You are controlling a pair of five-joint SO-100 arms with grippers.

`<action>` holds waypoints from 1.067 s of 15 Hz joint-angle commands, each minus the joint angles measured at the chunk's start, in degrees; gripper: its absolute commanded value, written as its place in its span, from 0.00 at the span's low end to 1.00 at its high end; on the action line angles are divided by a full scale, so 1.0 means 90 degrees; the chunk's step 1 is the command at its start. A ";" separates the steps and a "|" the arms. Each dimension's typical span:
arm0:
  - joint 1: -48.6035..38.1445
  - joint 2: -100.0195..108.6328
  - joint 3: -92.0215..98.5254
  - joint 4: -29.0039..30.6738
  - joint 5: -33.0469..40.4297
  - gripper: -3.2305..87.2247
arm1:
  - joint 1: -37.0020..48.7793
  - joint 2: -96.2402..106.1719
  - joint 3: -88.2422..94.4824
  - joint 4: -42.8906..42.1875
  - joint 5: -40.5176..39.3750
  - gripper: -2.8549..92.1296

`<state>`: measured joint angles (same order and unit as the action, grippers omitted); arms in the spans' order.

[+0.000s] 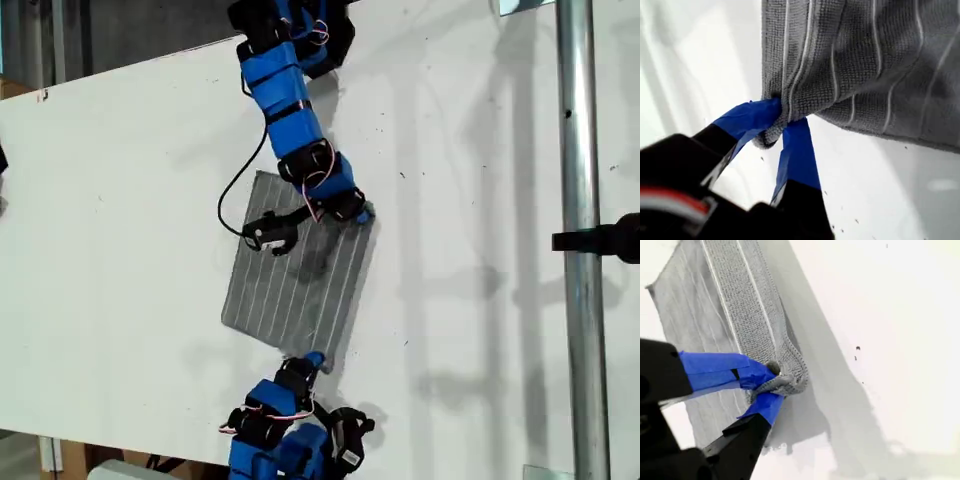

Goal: Grasp corners of a towel and fold twice.

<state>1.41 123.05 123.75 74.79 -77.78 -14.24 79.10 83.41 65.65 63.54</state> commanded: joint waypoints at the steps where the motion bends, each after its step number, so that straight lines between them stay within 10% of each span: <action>1: -0.1484 0.0146 -0.0322 -0.0361 0.0937 0.00 | 0.1133 0.1270 0.0508 0.0039 -0.0342 0.03; 6: -0.3789 -0.2451 -0.2129 -0.0537 0.2676 0.00 | 0.3682 0.1279 0.0791 0.0664 -0.1689 0.03; 16: -0.4355 -0.4688 -0.5713 -0.0479 0.4512 0.00 | 0.5352 0.2783 0.1592 0.0713 -0.2832 0.03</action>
<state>-37.44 80.07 73.56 69.96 -36.74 36.39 100.63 97.29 71.89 38.06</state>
